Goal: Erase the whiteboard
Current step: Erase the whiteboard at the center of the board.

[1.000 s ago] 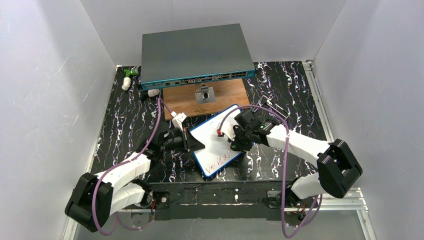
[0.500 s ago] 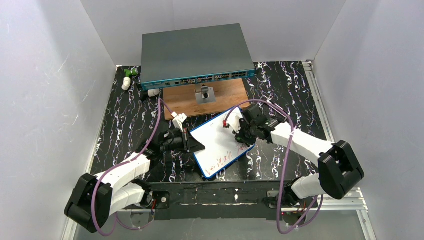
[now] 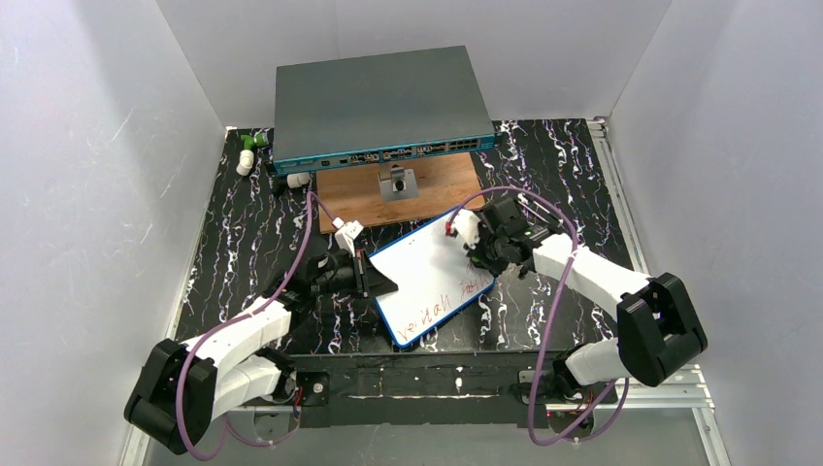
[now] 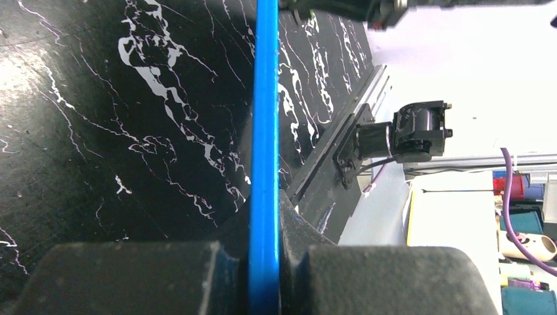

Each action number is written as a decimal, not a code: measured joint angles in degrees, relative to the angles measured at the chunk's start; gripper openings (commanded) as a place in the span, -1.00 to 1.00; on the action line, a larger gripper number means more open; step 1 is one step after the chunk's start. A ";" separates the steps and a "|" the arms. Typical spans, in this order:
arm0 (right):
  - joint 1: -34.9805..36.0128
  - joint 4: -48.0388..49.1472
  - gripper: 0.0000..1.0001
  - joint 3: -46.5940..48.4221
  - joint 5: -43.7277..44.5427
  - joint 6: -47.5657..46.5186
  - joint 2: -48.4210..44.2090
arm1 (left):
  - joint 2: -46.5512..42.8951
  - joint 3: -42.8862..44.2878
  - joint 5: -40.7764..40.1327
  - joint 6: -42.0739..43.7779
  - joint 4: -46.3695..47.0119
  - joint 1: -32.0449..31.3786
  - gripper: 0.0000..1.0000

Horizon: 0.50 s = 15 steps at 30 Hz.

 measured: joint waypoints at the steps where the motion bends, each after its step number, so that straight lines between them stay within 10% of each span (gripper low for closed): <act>1: -1.42 0.76 -0.97 0.00 1.42 0.46 0.00 | 0.00 0.00 0.22 0.02 -0.02 0.00 -1.00; 15: 4.57 -2.86 -0.97 -0.02 -3.52 -2.45 0.07 | -0.44 0.00 0.85 -0.70 -0.72 -0.11 -1.00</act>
